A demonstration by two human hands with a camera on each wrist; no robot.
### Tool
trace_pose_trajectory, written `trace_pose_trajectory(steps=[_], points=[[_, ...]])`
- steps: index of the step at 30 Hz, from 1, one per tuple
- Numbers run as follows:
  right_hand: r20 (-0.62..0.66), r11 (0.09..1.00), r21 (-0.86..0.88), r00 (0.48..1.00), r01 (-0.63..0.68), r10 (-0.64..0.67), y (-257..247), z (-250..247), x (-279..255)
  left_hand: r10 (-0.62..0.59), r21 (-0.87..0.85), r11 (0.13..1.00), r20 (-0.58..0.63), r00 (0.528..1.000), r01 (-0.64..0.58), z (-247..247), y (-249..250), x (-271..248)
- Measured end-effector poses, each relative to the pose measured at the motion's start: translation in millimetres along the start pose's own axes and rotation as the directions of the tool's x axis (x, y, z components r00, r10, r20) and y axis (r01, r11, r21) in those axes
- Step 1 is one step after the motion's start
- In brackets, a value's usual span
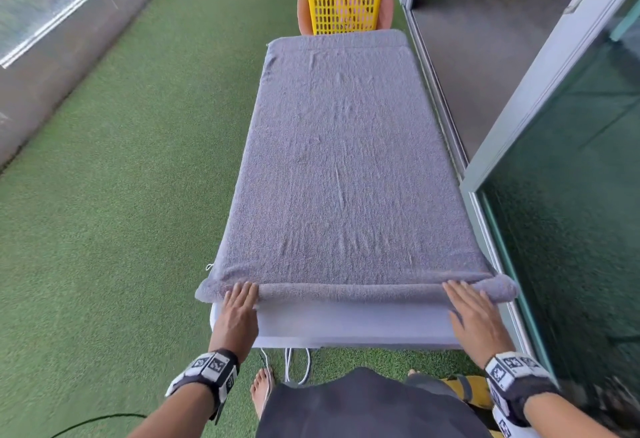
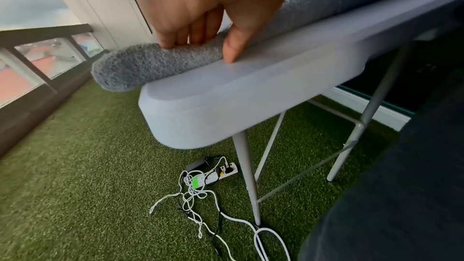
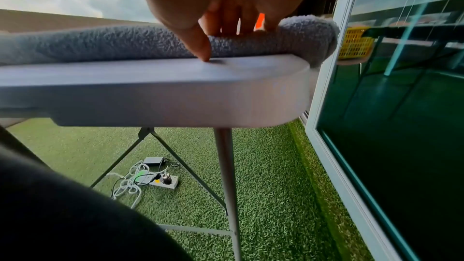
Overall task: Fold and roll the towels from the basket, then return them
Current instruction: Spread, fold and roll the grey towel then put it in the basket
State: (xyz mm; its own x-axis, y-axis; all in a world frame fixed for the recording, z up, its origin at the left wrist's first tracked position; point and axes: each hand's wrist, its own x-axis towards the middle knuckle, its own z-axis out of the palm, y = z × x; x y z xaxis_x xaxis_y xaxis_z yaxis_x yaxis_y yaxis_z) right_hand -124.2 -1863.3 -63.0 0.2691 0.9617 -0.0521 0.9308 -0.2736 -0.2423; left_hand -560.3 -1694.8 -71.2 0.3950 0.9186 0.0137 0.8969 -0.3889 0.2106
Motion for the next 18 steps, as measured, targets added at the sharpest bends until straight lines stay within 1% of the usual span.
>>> trace_pose_trajectory(steps=[1,3,5,7,9,10,12,14,16,18], points=[[0.015,1.0,-0.007,1.0,-0.008,0.008,-0.1,3.5,-7.4,-0.001,-0.008,1.0,0.026,1.0,0.001,-1.4,0.8,-4.2],[0.026,0.999,-0.015,0.999,-0.043,0.044,-1.6,-0.6,-7.8,-0.013,-0.034,0.999,0.031,0.999,0.014,-9.6,5.3,-2.8],[0.053,0.995,-0.026,0.994,-0.098,0.099,-8.3,-16.7,6.0,-0.008,-0.048,0.999,0.045,0.999,0.01,-20.2,8.2,5.7],[0.105,0.993,-0.047,0.988,-0.107,0.111,-13.9,-32.4,26.0,-0.02,-0.078,0.997,0.048,0.999,0.023,-28.2,6.8,17.6],[0.09,0.989,-0.06,0.986,-0.136,0.141,-14.2,-39.3,39.3,-0.019,-0.083,0.996,0.018,1.0,0.02,-29.6,6.8,25.6],[0.05,0.988,-0.048,0.988,-0.147,0.149,-14.9,-40.0,42.2,-0.017,-0.081,0.997,0.011,1.0,0.018,-26.4,6.7,26.3],[0.016,0.993,0.009,0.993,-0.115,0.115,-18.6,-35.8,36.2,0.023,-0.068,0.997,0.002,1.0,-0.023,-16.4,6.0,19.9],[0.069,0.998,0.017,0.996,-0.055,0.054,-21.7,-29.3,18.9,0.05,-0.062,0.997,0.038,0.998,-0.048,-10.2,5.0,7.4],[0.108,0.998,0.012,0.992,-0.063,0.062,-18.7,-21.6,5.1,0.016,-0.089,0.996,0.067,0.998,-0.01,-13.4,6.8,-0.7],[0.118,0.997,-0.008,0.99,-0.082,0.082,-20.4,-25.8,6.2,-0.007,-0.061,0.998,0.107,0.994,0.013,-26.9,13.9,2.3]])
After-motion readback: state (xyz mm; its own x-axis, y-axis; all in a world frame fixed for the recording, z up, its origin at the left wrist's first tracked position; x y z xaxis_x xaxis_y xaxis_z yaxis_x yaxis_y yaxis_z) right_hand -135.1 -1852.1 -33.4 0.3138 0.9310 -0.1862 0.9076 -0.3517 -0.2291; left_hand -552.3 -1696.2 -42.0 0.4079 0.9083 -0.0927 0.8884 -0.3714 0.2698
